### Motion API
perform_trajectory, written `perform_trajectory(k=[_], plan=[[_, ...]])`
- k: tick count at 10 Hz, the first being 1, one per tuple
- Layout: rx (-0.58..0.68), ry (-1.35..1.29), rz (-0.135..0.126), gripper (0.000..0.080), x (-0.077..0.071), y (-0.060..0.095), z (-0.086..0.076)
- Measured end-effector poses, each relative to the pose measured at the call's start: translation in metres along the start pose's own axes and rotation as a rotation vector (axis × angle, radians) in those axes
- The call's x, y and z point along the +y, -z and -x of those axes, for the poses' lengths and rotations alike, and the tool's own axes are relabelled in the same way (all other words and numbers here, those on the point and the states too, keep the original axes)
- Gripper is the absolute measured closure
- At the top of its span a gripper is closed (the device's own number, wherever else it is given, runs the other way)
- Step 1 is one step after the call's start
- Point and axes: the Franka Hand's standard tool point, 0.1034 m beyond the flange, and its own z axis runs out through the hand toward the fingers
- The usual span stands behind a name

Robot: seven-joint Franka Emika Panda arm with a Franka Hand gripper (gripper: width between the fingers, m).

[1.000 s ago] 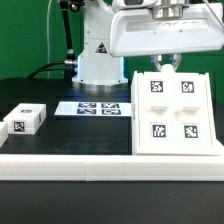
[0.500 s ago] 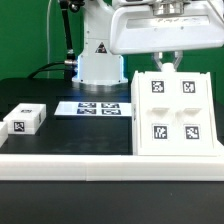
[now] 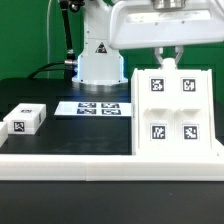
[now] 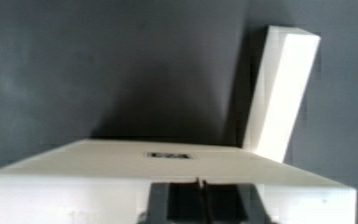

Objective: Assemble cabinet

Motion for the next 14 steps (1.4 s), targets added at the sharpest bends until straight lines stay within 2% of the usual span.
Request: perform_trajectory(k=[1,7,9,11,14], plan=[[0.004,-0.002,-0.002,0.0797,-0.002,0.002,-0.004],[-0.001,0.006,0.0,0.0797,0.002,0.001,-0.002],[0.006,0.023,0.002,0.0797,0.008,0.005,-0.009],[0.005,0.029,0.0,0.0797,0.007,0.009,-0.015],[0.006,0.03,-0.001,0.0797,0.006,0.009,-0.016]])
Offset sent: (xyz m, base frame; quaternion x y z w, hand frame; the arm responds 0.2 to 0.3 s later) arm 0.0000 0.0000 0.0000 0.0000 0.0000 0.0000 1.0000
